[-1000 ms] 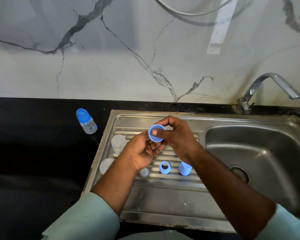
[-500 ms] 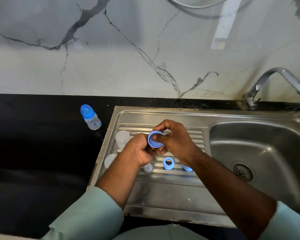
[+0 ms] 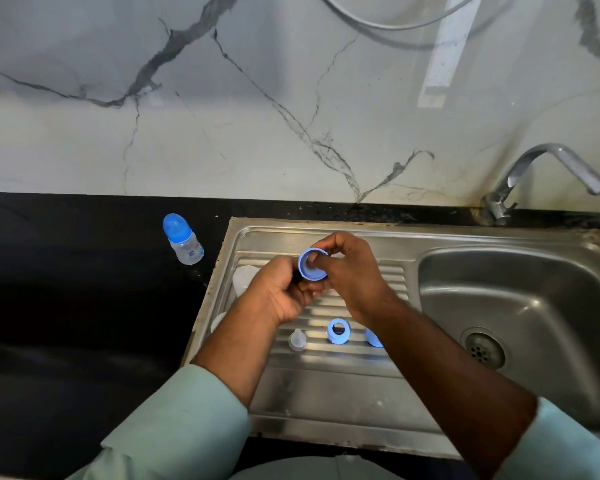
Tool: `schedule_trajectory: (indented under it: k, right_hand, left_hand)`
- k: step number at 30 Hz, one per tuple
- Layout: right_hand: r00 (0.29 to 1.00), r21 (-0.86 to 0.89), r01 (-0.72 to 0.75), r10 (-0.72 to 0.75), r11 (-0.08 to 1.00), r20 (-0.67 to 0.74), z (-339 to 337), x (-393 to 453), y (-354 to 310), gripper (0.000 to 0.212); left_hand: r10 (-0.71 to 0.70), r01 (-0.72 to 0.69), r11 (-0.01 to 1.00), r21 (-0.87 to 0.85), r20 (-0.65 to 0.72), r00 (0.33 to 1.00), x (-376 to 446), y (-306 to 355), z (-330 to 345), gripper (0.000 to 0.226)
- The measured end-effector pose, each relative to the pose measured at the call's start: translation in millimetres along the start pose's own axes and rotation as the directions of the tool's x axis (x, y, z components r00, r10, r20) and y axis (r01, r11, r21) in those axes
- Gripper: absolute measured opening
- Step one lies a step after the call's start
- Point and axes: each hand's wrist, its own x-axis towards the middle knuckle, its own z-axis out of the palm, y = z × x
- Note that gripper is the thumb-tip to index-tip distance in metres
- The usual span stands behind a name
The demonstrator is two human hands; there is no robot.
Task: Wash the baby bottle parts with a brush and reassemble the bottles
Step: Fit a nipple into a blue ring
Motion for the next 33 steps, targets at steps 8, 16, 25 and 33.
schedule_trajectory:
  k: [8,16,25,33]
  right_hand:
    - [0.932,0.405,-0.315,0.2,0.859,0.301,6,0,-10,0.012]
    - [0.842,-0.412,0.445,-0.528,0.795,-0.109,0,5,10,0.04]
    - [0.943,-0.64,0.273,-0.332,0.718,0.031,-12,17,42,0.049]
    - [0.926,-0.545,0.26,-0.366,0.797,-0.093,-28,14,18,0.052]
  left_hand:
    - [0.272,-0.235,0.923,0.306,-0.083,0.959,0,18,-23,0.011]
    - [0.623,-0.167,-0.065,0.984,0.171,0.763,21,32,-93,0.054]
    - [0.442,-0.093,-0.135,0.986,0.144,0.885,33,50,-77,0.049]
    - [0.498,-0.183,0.007,0.983,0.155,0.853,23,62,-45,0.039]
